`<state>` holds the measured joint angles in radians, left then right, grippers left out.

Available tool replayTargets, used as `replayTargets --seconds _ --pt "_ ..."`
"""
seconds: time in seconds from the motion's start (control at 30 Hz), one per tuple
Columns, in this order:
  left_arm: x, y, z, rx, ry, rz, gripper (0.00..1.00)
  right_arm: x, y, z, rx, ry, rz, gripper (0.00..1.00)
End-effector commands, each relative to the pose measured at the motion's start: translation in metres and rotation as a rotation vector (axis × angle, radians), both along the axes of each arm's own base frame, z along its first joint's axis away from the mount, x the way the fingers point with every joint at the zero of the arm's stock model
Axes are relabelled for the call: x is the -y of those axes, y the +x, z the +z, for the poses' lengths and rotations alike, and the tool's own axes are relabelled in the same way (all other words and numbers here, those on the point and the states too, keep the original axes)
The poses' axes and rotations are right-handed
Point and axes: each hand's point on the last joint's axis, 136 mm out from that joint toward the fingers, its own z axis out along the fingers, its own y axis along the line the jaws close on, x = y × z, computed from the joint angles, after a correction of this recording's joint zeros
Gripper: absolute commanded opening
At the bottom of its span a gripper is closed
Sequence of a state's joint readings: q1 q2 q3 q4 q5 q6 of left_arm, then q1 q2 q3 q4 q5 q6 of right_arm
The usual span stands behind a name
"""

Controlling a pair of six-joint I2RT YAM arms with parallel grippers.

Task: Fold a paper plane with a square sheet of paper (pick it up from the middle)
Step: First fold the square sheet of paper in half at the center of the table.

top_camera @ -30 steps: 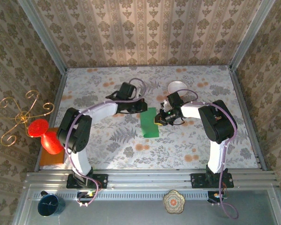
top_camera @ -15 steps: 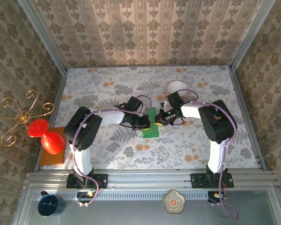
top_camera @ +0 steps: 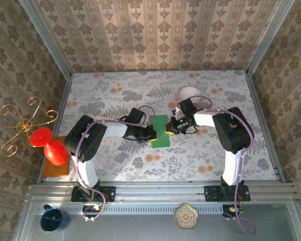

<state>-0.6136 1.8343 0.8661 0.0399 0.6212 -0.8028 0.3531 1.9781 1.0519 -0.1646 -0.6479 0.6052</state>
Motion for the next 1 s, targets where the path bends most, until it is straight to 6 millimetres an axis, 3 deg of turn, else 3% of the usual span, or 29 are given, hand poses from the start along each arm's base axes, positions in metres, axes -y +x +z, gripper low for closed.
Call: replayTargets --seconds 0.0,0.13,0.27,0.37,0.53,0.63,0.83,0.97 --pt "-0.043 -0.021 -0.023 -0.121 0.117 0.091 0.02 0.09 -0.064 -0.1 -0.268 -0.465 -0.105 0.08" --pt "-0.043 -0.012 0.005 -0.067 0.071 0.102 0.03 0.089 -0.063 -0.1 -0.264 -0.464 -0.103 0.08" --pt "-0.023 0.008 0.04 0.019 -0.009 0.084 0.04 0.089 -0.062 -0.1 -0.262 -0.459 -0.106 0.08" --pt "-0.007 0.021 0.046 0.044 -0.03 0.063 0.04 0.088 -0.061 -0.101 -0.261 -0.454 -0.109 0.08" --pt "0.017 0.032 0.033 0.014 -0.035 0.024 0.03 0.087 -0.062 -0.101 -0.262 -0.448 -0.109 0.08" --pt "0.015 0.027 0.017 -0.032 0.0 0.025 0.03 0.087 -0.062 -0.101 -0.263 -0.446 -0.107 0.08" --pt "-0.013 0.009 -0.014 -0.101 0.071 0.062 0.03 0.088 -0.063 -0.102 -0.266 -0.453 -0.108 0.09" --pt "-0.048 -0.007 -0.028 -0.136 0.125 0.087 0.03 0.09 -0.063 -0.102 -0.266 -0.464 -0.108 0.09"
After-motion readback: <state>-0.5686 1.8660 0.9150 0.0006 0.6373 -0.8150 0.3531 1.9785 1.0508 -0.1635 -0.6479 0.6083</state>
